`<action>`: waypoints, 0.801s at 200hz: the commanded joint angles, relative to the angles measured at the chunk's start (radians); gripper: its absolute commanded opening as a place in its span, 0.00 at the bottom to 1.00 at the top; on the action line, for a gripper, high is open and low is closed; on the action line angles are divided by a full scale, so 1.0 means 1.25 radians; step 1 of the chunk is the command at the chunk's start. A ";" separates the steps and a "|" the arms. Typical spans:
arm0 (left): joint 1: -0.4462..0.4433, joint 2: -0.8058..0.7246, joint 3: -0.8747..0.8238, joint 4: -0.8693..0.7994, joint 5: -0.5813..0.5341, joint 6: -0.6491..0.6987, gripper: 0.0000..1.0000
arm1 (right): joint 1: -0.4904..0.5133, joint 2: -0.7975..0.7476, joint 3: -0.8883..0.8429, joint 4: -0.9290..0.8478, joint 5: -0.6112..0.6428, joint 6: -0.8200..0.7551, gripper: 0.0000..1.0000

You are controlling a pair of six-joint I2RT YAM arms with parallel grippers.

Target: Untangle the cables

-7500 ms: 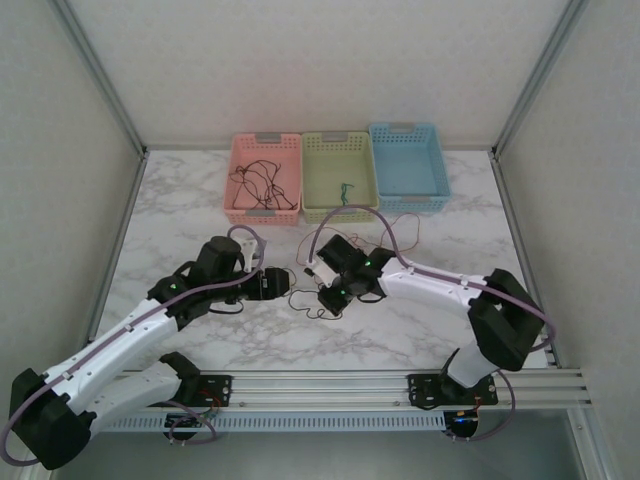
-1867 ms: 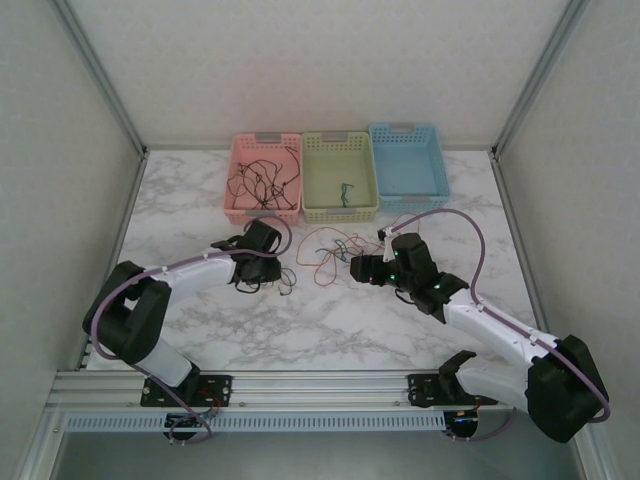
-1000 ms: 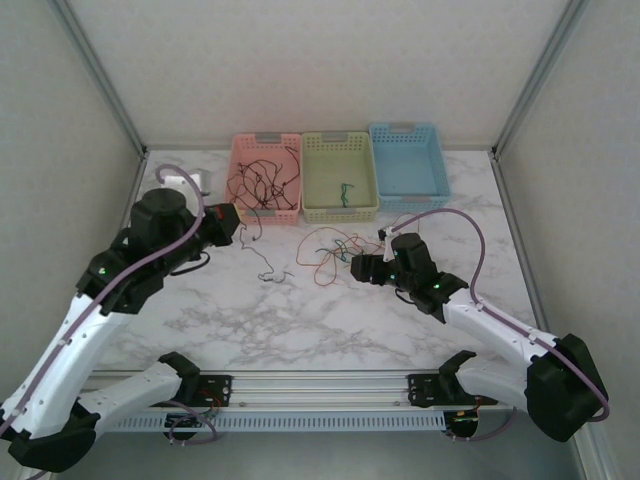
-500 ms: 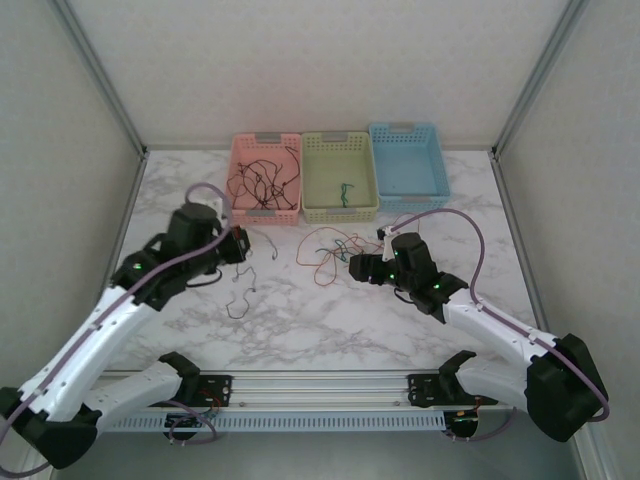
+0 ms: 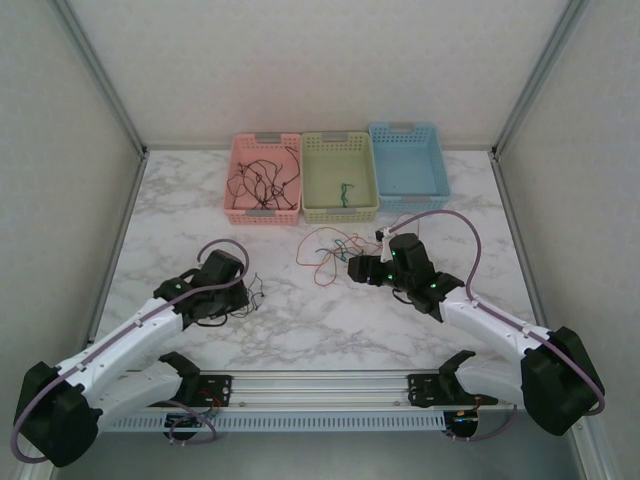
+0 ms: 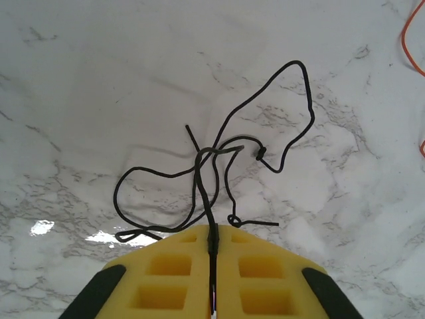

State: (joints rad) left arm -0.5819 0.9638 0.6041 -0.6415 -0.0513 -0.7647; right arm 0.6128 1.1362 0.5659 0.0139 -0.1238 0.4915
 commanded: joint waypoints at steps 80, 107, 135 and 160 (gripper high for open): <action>-0.006 0.173 -0.049 0.124 -0.035 -0.045 0.77 | -0.003 0.003 -0.010 0.014 -0.004 0.006 0.68; -0.006 0.235 -0.047 0.153 -0.025 -0.041 0.78 | -0.002 0.009 -0.005 0.015 -0.003 0.005 0.68; -0.006 0.271 -0.041 0.168 -0.044 -0.036 0.79 | -0.003 0.012 0.000 0.013 -0.003 0.004 0.68; -0.006 0.308 -0.029 0.191 -0.034 -0.033 0.78 | -0.003 0.017 0.004 0.011 -0.003 0.001 0.68</action>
State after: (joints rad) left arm -0.5858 1.2861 0.5659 -0.4686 -0.0822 -0.8085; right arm 0.6132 1.1439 0.5655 0.0185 -0.1276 0.4946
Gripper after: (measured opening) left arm 0.791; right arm 0.680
